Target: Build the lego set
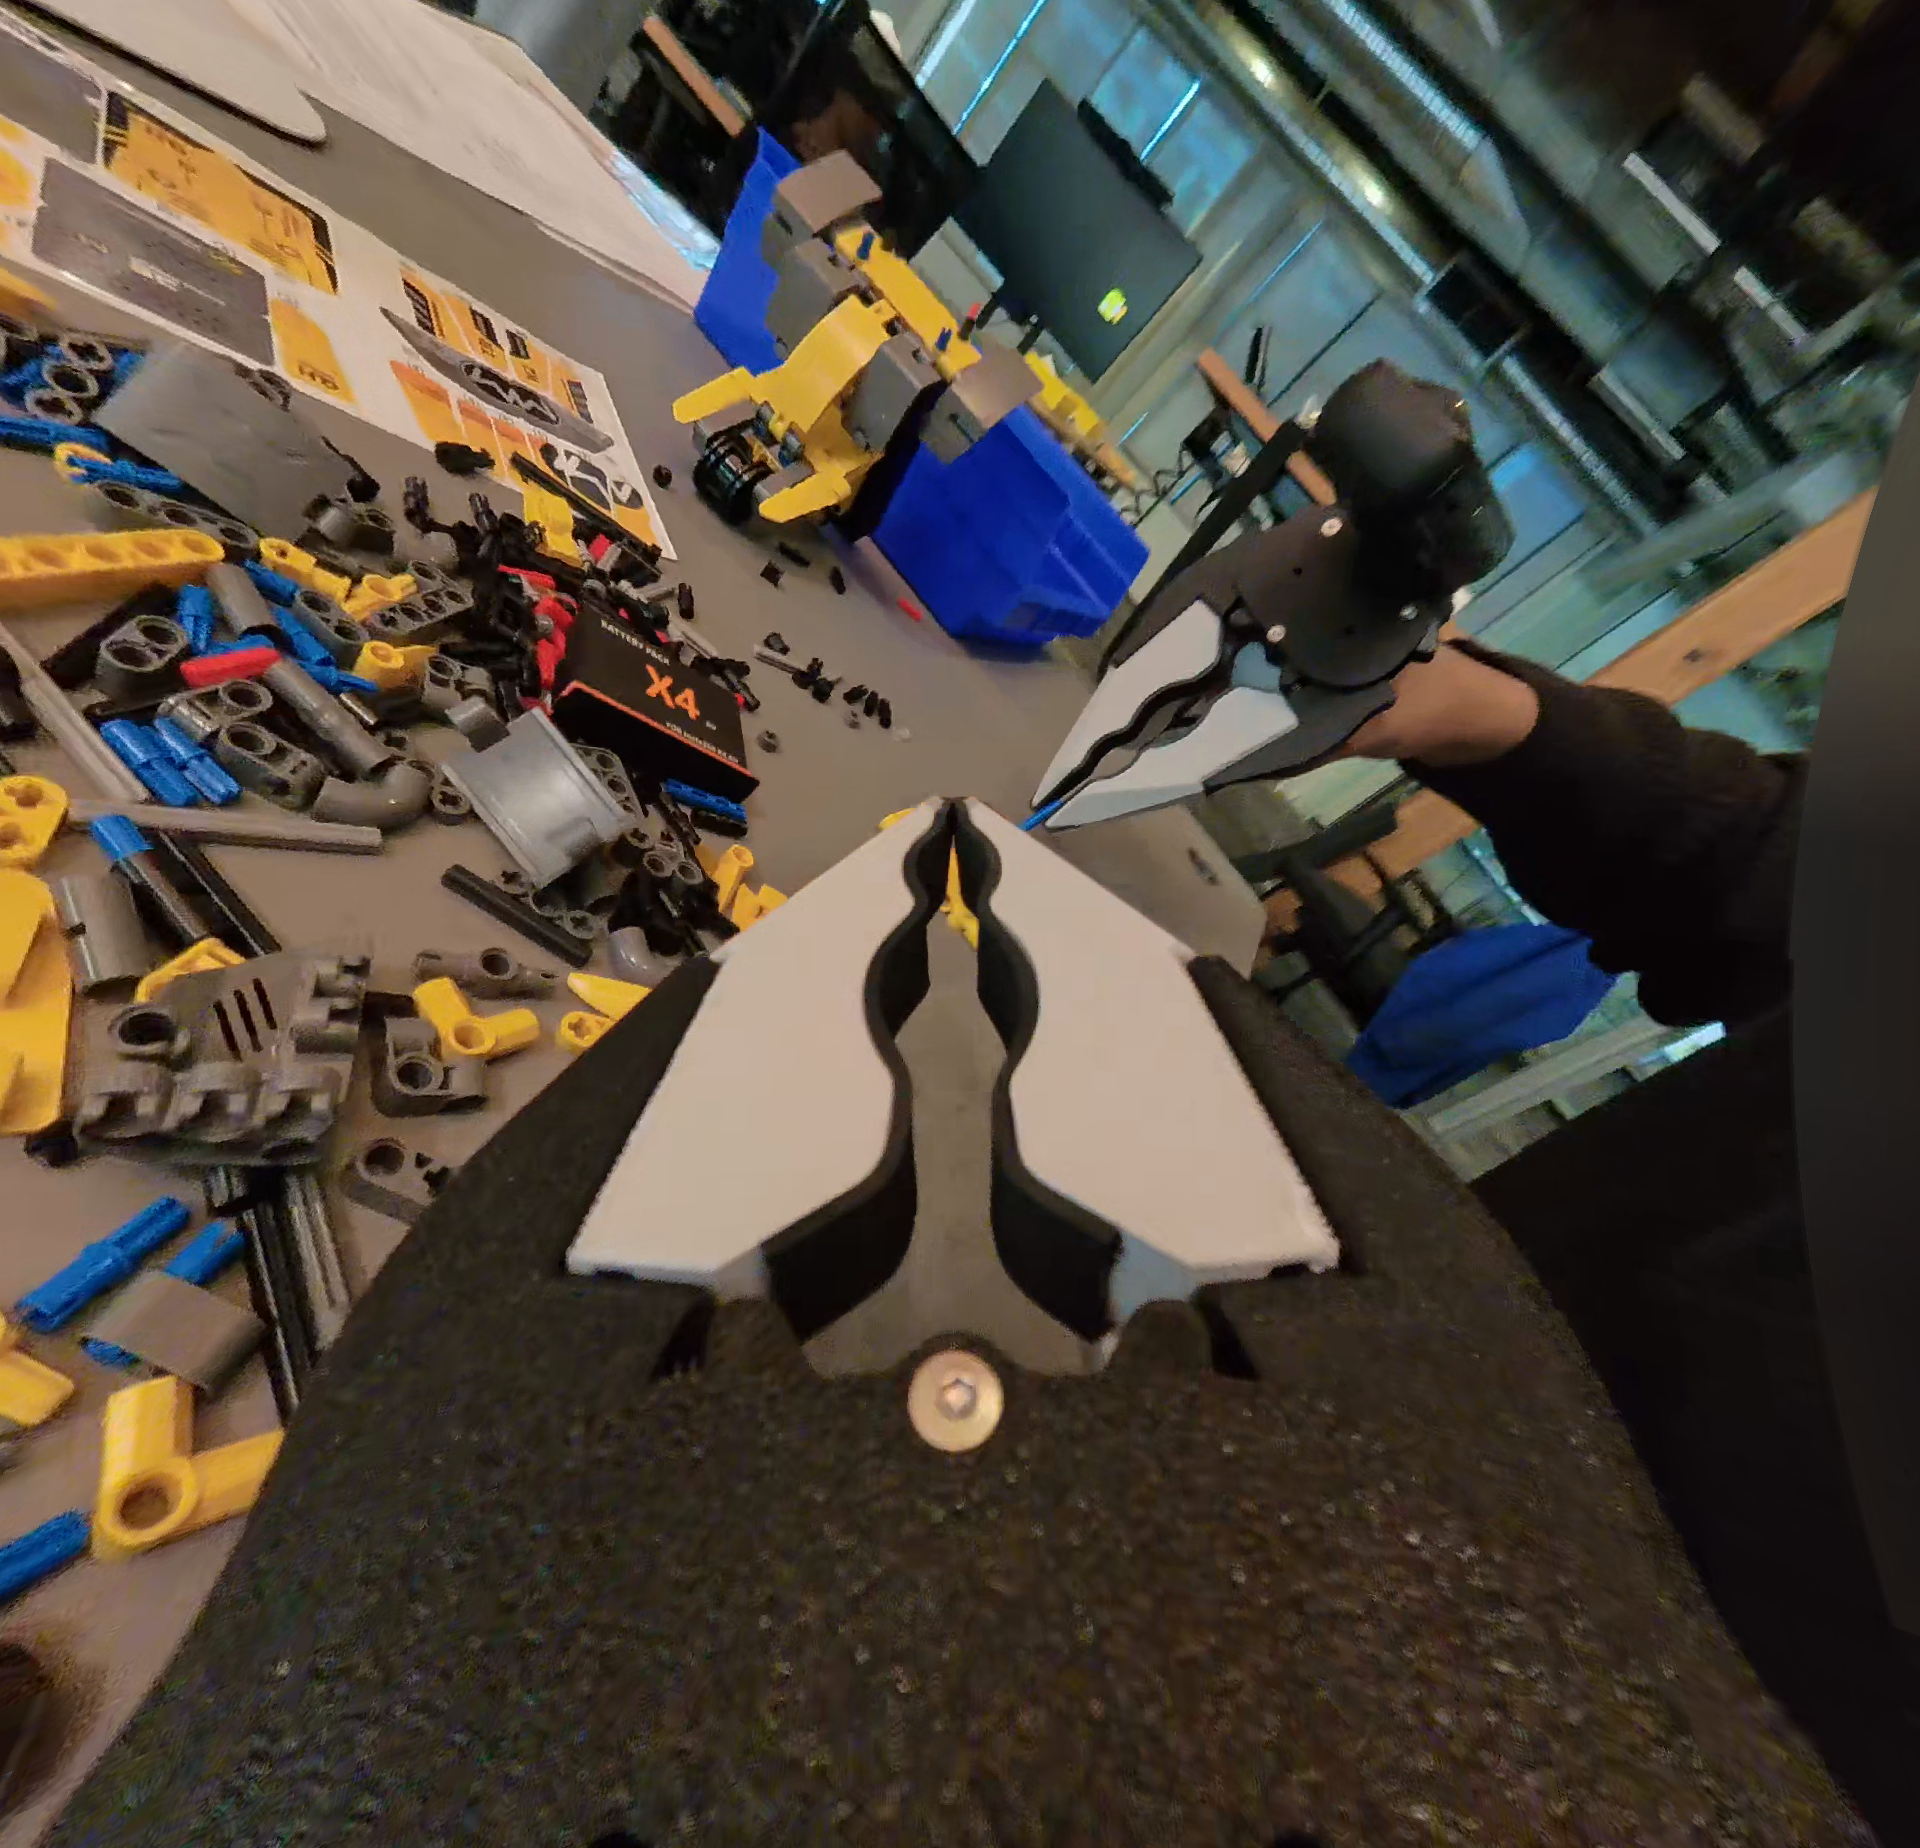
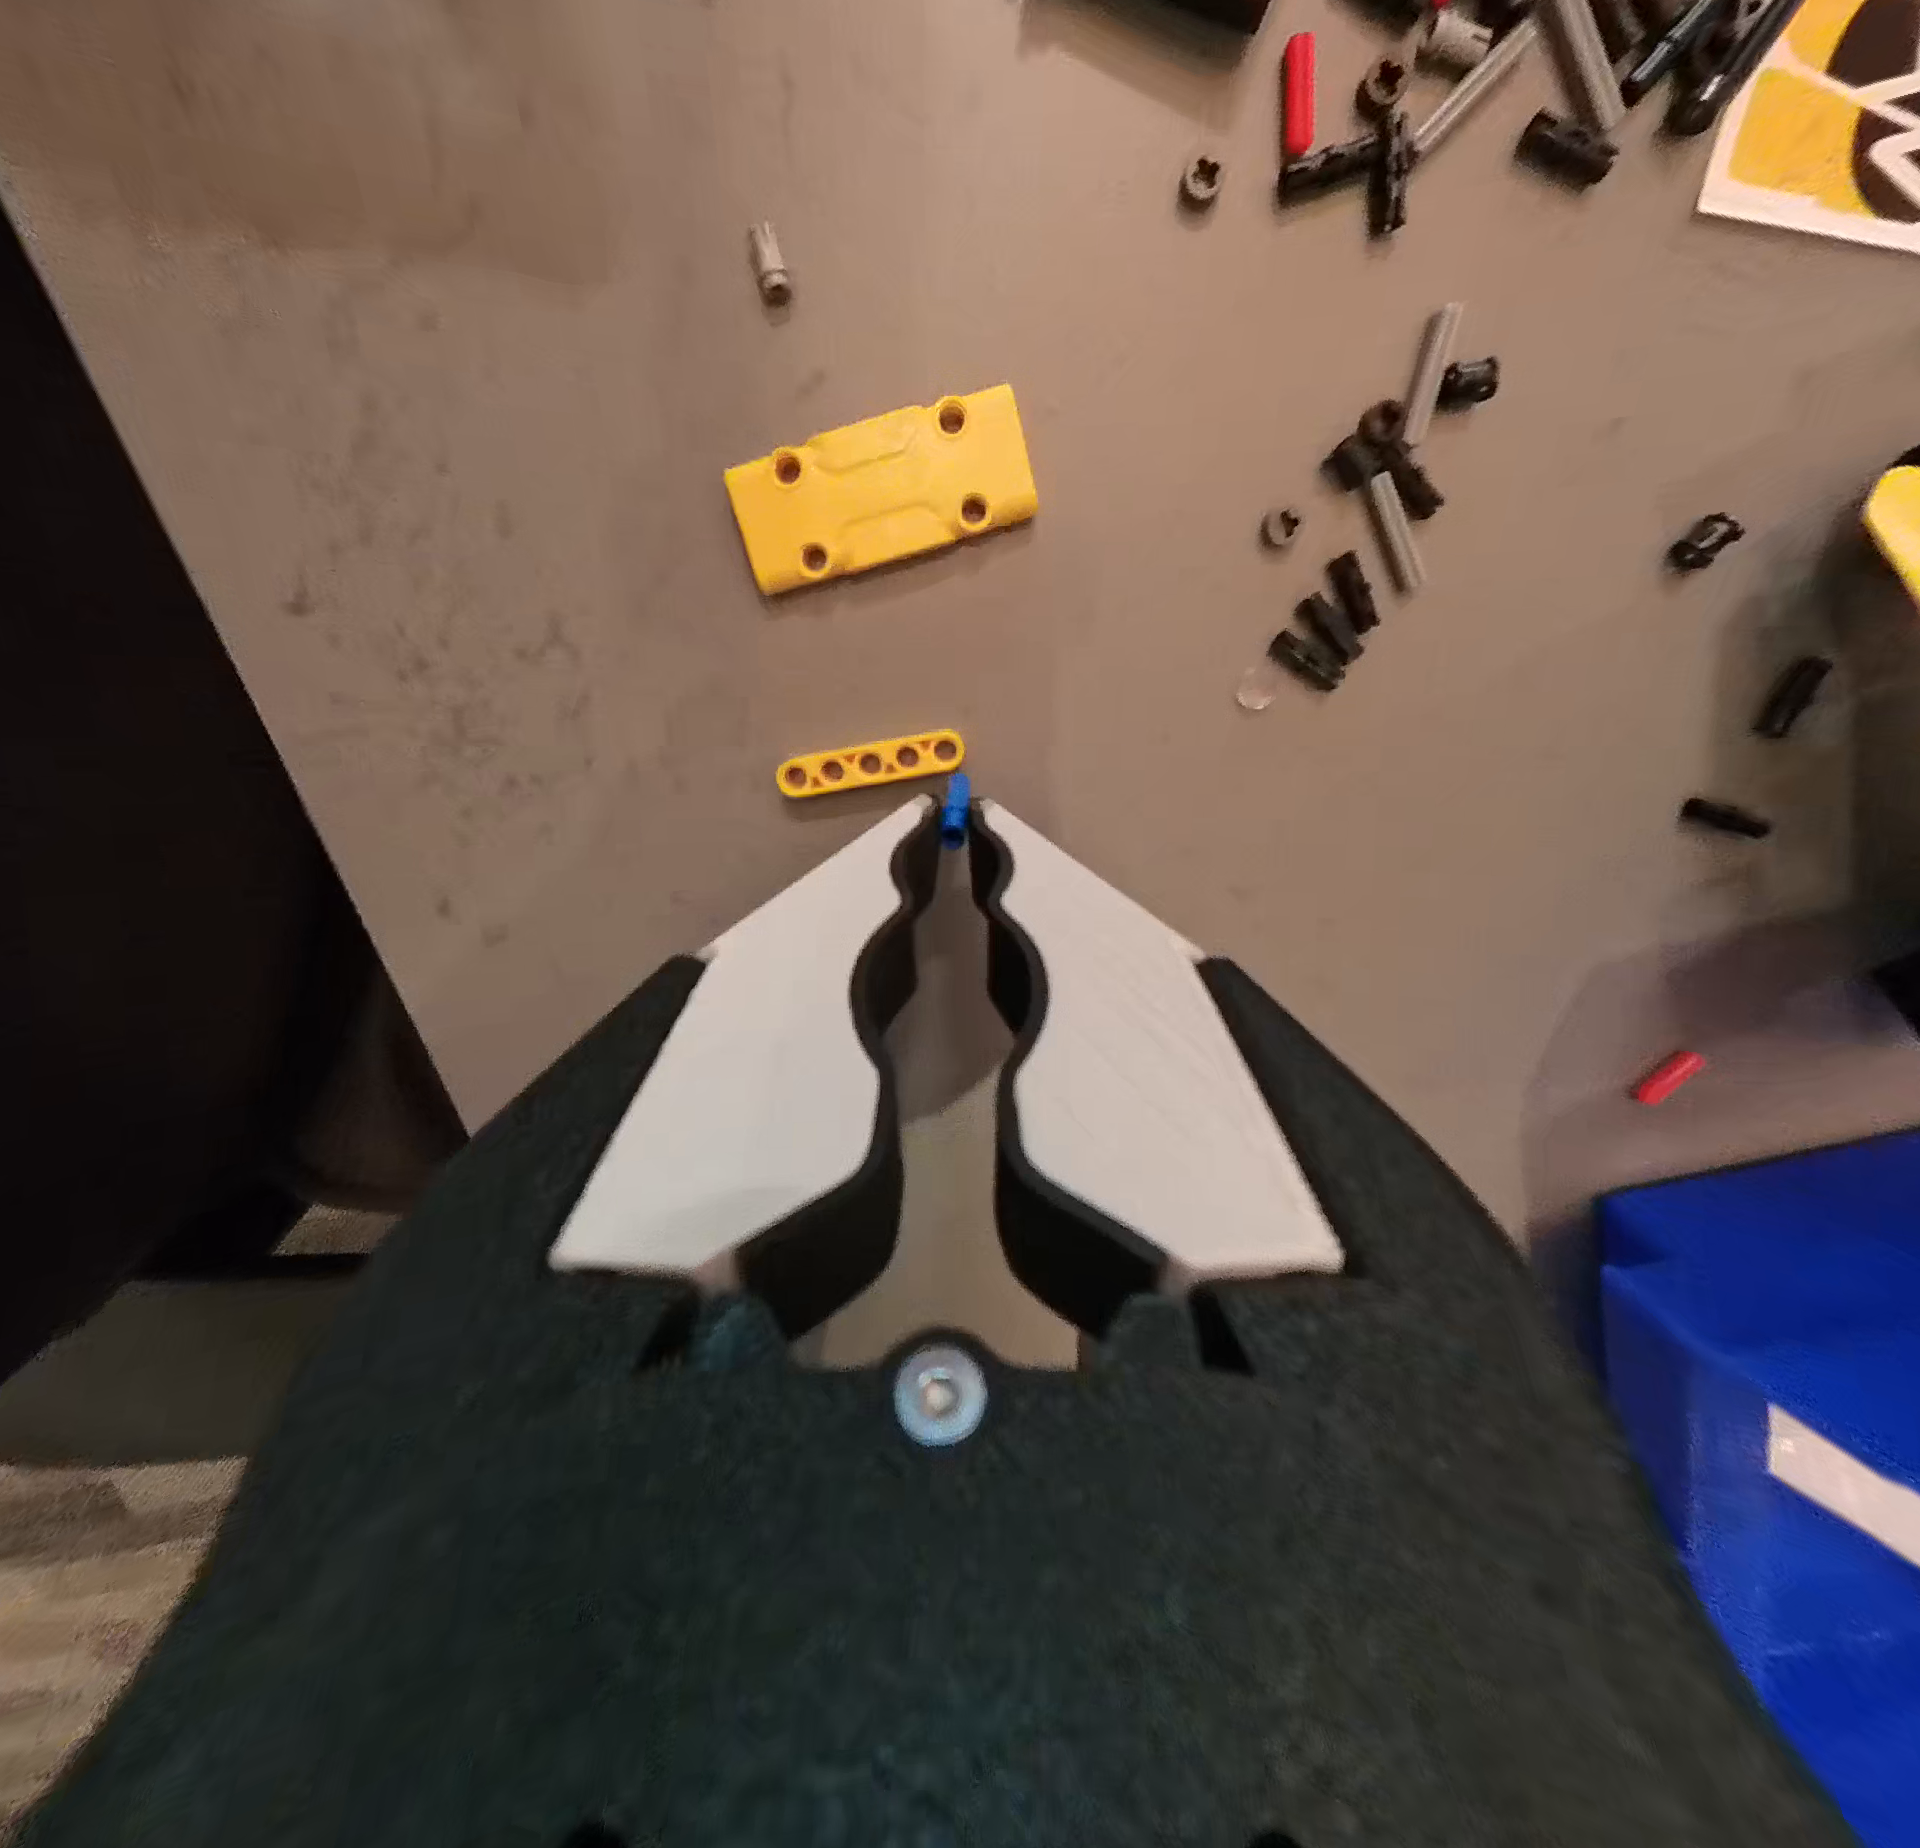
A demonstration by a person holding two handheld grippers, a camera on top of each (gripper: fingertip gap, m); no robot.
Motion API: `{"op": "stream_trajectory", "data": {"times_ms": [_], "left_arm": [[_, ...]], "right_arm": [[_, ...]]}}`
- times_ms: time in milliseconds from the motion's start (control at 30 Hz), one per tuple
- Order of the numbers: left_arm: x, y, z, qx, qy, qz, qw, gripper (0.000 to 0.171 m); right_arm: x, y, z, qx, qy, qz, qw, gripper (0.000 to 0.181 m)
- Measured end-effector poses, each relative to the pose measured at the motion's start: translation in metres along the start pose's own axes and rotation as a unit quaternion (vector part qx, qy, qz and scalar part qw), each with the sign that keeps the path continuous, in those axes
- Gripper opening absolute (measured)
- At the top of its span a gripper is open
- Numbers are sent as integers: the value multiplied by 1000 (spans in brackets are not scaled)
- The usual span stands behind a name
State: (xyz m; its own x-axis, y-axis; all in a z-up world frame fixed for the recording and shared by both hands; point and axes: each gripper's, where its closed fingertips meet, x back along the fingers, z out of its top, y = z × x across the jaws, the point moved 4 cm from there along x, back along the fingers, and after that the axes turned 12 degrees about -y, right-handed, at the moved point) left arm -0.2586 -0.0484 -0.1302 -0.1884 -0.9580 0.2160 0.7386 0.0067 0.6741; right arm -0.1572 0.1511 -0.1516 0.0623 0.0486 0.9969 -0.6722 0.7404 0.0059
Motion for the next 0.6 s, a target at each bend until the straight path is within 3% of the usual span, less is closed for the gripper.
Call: {"op": "stream_trajectory", "data": {"times_ms": [600], "left_arm": [[3, 1, 2, 3, 12, -17, 1000, 0]], "right_arm": [[-10, 0, 10, -8, -96, 27, 995, 4]]}}
